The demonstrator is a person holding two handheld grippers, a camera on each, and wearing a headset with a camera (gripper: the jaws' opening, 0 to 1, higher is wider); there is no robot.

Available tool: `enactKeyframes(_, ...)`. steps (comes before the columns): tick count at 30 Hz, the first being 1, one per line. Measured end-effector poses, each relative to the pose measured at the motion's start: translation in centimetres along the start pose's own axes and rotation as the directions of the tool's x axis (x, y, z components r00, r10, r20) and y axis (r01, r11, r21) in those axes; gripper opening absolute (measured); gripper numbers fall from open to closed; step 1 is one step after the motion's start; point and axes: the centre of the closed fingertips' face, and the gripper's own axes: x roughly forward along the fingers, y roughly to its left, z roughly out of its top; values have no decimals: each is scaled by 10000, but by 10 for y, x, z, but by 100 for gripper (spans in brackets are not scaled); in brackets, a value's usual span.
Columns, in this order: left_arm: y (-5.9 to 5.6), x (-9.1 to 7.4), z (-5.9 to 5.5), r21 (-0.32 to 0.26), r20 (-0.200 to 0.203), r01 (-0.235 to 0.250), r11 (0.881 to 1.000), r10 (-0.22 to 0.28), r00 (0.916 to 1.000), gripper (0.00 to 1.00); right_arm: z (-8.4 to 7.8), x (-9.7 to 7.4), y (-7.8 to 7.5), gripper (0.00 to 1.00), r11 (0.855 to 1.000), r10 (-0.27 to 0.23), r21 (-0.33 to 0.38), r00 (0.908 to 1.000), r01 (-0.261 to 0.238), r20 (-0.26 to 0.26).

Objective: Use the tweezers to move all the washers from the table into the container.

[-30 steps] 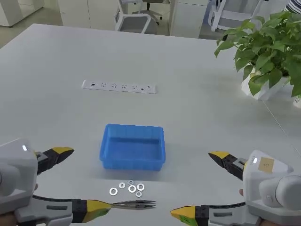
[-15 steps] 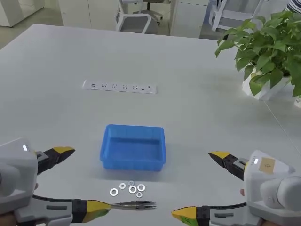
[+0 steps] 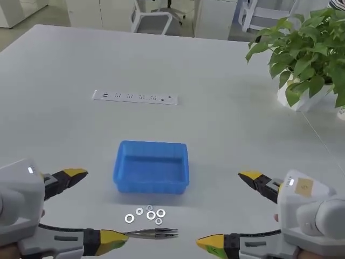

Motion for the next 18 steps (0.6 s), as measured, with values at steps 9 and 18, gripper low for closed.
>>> enactKeyframes(9,0,2,-2,74,-68,174,9998,-174,9998,94,0,4,-1,95,9997,118,-200,9999,-120,-102)
enactKeyframes(18,-3,9,-12,376,-498,531,9979,-512,9974,87,-4,13,1,91,9960,506,-721,9978,-537,-437)
